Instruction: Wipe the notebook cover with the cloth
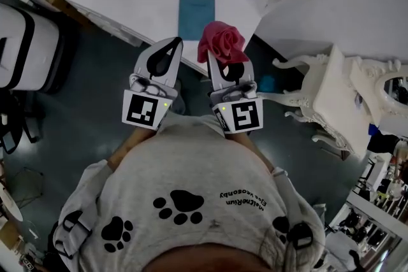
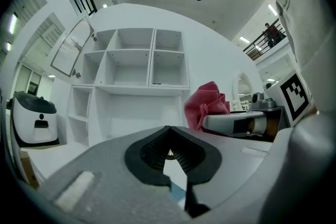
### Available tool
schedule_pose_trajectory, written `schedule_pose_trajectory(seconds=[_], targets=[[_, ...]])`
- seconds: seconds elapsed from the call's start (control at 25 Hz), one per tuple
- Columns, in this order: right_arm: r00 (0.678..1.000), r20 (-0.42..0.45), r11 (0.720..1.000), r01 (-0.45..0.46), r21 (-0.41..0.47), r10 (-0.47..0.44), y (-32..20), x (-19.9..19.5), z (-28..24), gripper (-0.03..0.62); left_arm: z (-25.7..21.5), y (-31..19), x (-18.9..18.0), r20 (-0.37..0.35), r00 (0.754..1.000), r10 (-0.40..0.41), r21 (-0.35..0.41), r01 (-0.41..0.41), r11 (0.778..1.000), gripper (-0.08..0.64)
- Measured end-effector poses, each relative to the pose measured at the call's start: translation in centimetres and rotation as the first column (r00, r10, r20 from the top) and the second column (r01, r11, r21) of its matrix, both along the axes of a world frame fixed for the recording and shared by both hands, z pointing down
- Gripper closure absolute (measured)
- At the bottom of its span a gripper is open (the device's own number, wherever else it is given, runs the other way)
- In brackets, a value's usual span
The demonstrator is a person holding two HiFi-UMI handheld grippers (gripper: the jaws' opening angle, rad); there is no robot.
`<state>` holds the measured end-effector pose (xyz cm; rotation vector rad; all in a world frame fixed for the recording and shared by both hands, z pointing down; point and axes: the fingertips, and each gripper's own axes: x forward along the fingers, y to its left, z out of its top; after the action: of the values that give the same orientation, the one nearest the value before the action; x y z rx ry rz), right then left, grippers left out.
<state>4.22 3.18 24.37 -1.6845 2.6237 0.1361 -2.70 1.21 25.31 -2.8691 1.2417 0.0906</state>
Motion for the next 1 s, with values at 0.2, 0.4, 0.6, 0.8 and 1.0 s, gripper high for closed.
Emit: schedule_pose_trajectory(seconds=[0.2,0.4,0.6,0.8,1.0], targets=[[0.999,-0.005,0.999,-0.046,0.001,0.046,-3.3,-0.4,0.2,0.528,0.6,-3.7,-0.6,-0.007,0.999,0.036,-0.016,-0.037,0.999,0.569],[0.997,-0.028,0.997,-0.074,-0.028,0.073,-4.8,-0.2,1.1,0.528,1.7,-5.4,-0.4,-0.015,0.997,0.07,-0.037,-0.071,0.997,0.569],[0.996,-0.043,0.996,-0.081,-0.039,0.079,-5.8,-0.2,1.7,0.528,2.5,-6.3,-0.4,-0.024,0.996,0.081,-0.052,-0.082,0.995,0.569],[0.997,-0.05,0.997,-0.062,-0.039,0.061,-7.0,-0.2,1.7,0.528,2.2,-7.2,-0.3,-0.023,0.997,0.068,-0.04,-0.069,0.997,0.569],[0.996,-0.082,0.998,-0.029,-0.053,0.025,-9.5,-0.1,2.0,0.528,2.4,-9.3,-0.5,-0.034,0.999,0.029,-0.057,-0.031,0.998,0.569]])
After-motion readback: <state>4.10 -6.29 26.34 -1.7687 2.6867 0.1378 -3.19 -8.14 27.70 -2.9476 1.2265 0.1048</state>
